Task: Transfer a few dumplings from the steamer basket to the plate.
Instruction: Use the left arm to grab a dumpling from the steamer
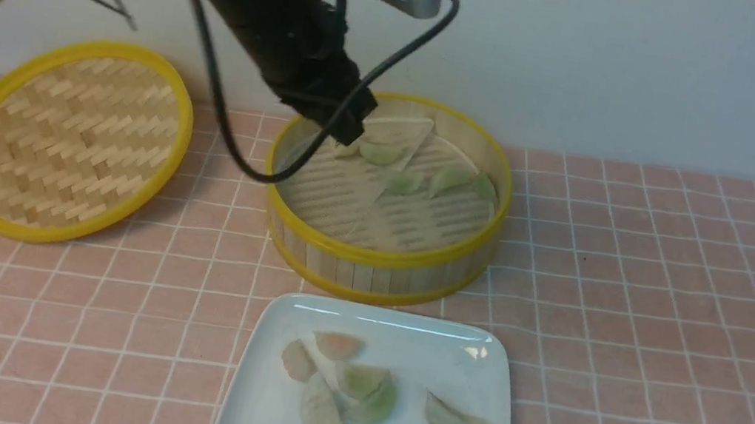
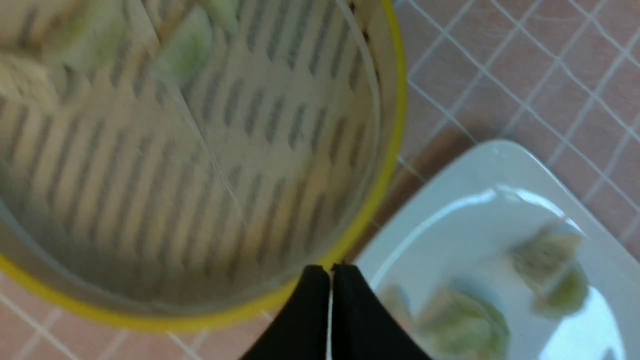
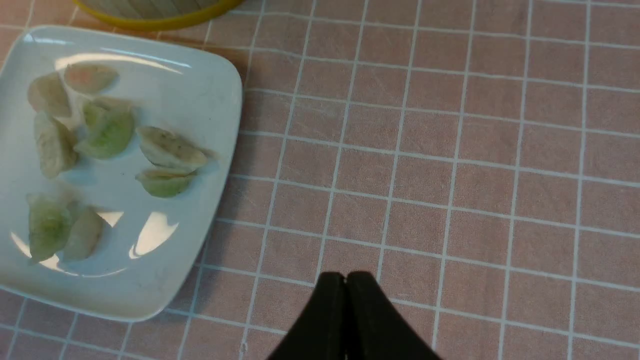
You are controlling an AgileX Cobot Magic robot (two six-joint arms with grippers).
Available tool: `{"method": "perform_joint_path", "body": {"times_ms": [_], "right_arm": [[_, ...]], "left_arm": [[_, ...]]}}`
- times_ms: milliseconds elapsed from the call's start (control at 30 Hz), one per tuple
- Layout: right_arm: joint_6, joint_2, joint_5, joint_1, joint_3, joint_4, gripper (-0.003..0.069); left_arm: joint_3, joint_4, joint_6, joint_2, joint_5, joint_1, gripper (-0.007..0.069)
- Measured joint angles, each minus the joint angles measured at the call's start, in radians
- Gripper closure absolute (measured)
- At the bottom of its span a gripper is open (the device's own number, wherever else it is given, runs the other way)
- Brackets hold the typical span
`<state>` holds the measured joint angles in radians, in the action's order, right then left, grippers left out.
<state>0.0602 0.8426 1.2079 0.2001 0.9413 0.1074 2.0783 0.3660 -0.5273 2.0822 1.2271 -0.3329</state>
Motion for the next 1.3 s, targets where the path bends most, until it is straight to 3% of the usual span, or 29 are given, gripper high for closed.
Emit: {"method": "perform_joint_path", "body": {"times_ms": [267,400,633,767,1100,1267,1300], "right_arm": [[-0.011,0.031,0.015,0.0,0.007,0.035,0.0673],[-0.011,0.032,0.036,0.0,0.007,0.035,0.0673],[-0.011,0.032,0.044,0.0,0.007,0.051,0.0673],[-0.013,0.032,0.044,0.0,0.007,0.073,0.0673],[-0.014,0.032,0.044,0.0,0.007,0.089,0.0673],[-0.015,0.032,0.045,0.0,0.007,0.092,0.0673],[-0.015,0.032,0.045,0.0,0.007,0.092,0.0673]], "left_arm": [[0.382,-0.092,0.0,0.296,0.005,-0.038,0.0578],[0.505,-0.098,0.0,0.437,0.005,-0.04,0.0468],[0.519,-0.103,-0.034,0.526,-0.108,-0.04,0.0244],[0.519,-0.102,-0.06,0.56,-0.169,-0.043,0.0182],[0.529,-0.094,-0.072,0.609,-0.215,-0.048,0.0195],[0.548,-0.106,0.01,0.61,-0.17,-0.051,0.0405],[0.56,-0.118,0.033,0.61,-0.148,-0.052,0.0418]]}}
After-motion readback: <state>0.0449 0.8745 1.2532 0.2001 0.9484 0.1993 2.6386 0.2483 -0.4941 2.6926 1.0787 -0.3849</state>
